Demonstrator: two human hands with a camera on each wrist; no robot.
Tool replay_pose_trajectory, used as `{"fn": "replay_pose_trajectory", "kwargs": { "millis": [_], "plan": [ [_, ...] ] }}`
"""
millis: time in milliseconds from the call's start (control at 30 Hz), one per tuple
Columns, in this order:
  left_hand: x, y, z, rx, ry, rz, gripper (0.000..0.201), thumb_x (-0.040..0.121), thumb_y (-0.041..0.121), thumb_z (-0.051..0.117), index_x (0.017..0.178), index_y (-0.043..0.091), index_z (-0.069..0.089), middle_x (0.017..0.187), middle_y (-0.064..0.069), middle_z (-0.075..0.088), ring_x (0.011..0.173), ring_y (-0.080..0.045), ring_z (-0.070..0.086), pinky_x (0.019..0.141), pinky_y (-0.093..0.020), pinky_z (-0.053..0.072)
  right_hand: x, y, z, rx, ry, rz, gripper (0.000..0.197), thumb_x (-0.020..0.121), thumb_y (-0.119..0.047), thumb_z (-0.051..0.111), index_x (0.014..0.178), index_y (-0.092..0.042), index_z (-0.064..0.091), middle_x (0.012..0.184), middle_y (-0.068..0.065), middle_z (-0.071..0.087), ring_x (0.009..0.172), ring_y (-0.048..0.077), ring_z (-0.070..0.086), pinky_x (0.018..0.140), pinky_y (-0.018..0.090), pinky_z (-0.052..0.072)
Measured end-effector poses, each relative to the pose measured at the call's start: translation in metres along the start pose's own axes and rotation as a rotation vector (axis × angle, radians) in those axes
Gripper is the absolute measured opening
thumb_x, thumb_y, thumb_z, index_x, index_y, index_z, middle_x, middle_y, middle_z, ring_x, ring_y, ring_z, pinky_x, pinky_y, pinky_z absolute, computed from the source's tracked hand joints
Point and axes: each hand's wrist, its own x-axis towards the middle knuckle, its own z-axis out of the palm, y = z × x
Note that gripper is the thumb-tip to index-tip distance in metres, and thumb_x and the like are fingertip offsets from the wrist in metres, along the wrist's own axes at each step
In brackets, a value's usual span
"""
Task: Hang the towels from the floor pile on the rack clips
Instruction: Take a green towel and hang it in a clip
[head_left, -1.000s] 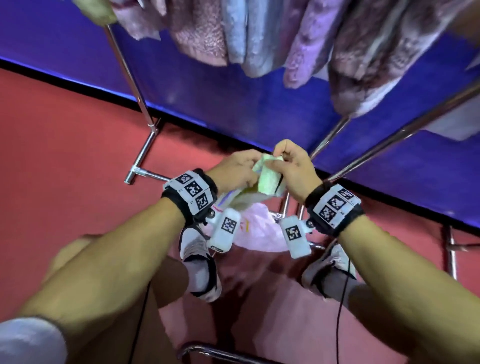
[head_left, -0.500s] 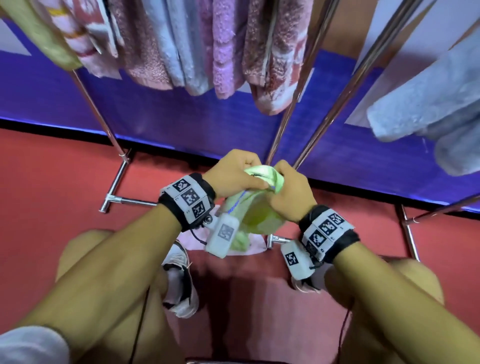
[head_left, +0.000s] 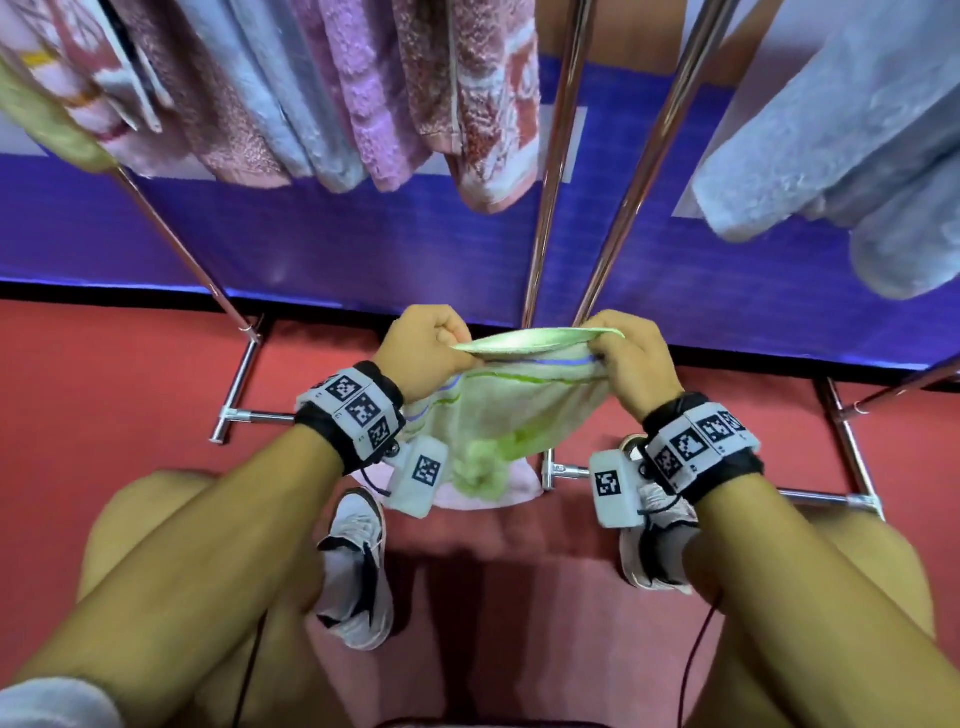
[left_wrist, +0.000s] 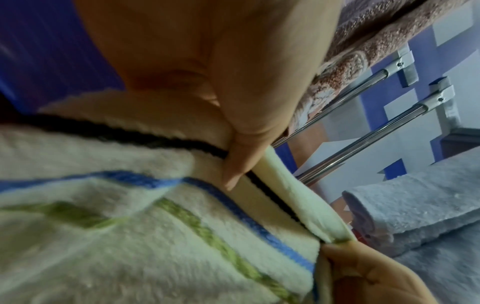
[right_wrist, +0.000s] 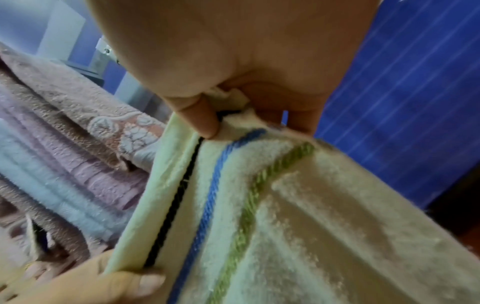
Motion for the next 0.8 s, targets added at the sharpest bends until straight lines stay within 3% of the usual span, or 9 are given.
{"fn": "replay_pose_trajectory", "kwargs": {
  "millis": [100,233,300,367,433,533,600,700,800],
  "plan": [
    [0.007,-0.013,-0.001,0.12,0.11,-0.096,0.028,0.065,0.008,0.083,0.06,0.021,0.058,0.051,0.007,0.055,0.048,-0.01,0.047,0.055,-0.023,0.036,0.0,0.006,-0.015,0.088,0.073,0.014,0.022,0.069,-0.01,0.043,0.065,-0.016,0.064,0.065,-0.006,0.059,0.065,0.003,0.051,0.063,0.019,0.04],
    [0.014,-0.019,-0.005,0.116,0.192,-0.151,0.03,0.067,0.013,0.086,0.058,0.02,0.058,0.057,0.002,0.056,0.053,-0.014,0.048,0.054,-0.023,0.037,0.011,0.013,-0.033,0.096,0.136,0.076,0.03,0.08,-0.009,0.044,0.07,-0.019,0.071,0.068,-0.01,0.067,0.068,0.002,0.055,0.066,0.019,0.043],
    [0.017,-0.017,-0.006,0.073,0.214,-0.162,0.031,0.069,0.008,0.085,0.06,0.019,0.058,0.061,-0.002,0.055,0.053,-0.011,0.046,0.049,-0.019,0.038,0.02,0.016,-0.037,-0.014,0.089,0.102,0.031,0.086,-0.005,0.044,0.079,-0.011,0.074,0.082,0.004,0.072,0.076,0.007,0.059,0.069,0.018,0.045],
    [0.02,-0.016,-0.007,0.027,0.225,-0.18,0.032,0.068,0.002,0.085,0.062,0.017,0.057,0.062,-0.002,0.054,0.052,-0.009,0.045,0.044,-0.012,0.036,0.027,0.023,-0.038,-0.144,0.052,0.163,0.028,0.089,-0.009,0.045,0.086,0.0,0.072,0.088,0.016,0.069,0.085,0.019,0.06,0.076,0.028,0.047],
    [0.022,-0.014,-0.007,0.025,0.224,-0.206,0.035,0.068,-0.004,0.082,0.062,0.018,0.055,0.06,0.001,0.052,0.049,-0.007,0.044,0.042,-0.01,0.035,0.029,0.027,-0.037,-0.183,0.126,0.275,0.029,0.09,-0.016,0.046,0.075,-0.001,0.065,0.082,0.017,0.064,0.082,0.029,0.056,0.077,0.038,0.044],
    [0.026,-0.015,-0.007,-0.036,0.222,-0.253,0.036,0.069,-0.01,0.078,0.064,0.017,0.055,0.054,0.004,0.052,0.039,0.001,0.043,0.04,-0.01,0.034,0.029,0.03,-0.037,-0.185,0.283,0.336,0.031,0.087,-0.02,0.044,0.058,-0.009,0.047,0.068,0.011,0.052,0.072,0.028,0.044,0.07,0.039,0.04],
    [0.029,-0.017,-0.01,-0.098,0.249,-0.305,0.034,0.069,-0.005,0.082,0.063,0.016,0.056,0.046,0.007,0.052,0.041,-0.004,0.044,0.036,-0.012,0.033,0.028,0.033,-0.042,-0.166,0.349,0.362,0.031,0.085,-0.022,0.043,0.057,-0.009,0.043,0.065,0.008,0.049,0.07,0.028,0.042,0.068,0.039,0.039],
    [0.033,-0.018,-0.011,-0.195,0.282,-0.356,0.033,0.069,0.0,0.083,0.062,0.017,0.056,0.039,0.01,0.048,0.034,-0.005,0.04,0.036,-0.012,0.03,0.027,0.035,-0.048,-0.128,0.383,0.391,0.028,0.075,-0.027,0.044,0.057,-0.006,0.046,0.057,0.008,0.05,0.062,0.028,0.046,0.064,0.045,0.046],
    [0.033,-0.013,-0.005,-0.317,0.272,-0.383,0.036,0.072,-0.008,0.074,0.062,0.018,0.053,0.05,-0.002,0.051,0.047,-0.015,0.047,0.045,-0.019,0.039,0.031,0.038,-0.044,-0.046,0.34,0.385,0.022,0.065,-0.031,0.052,0.068,-0.014,0.066,0.053,0.003,0.06,0.056,0.026,0.057,0.061,0.046,0.052]
  ]
}}
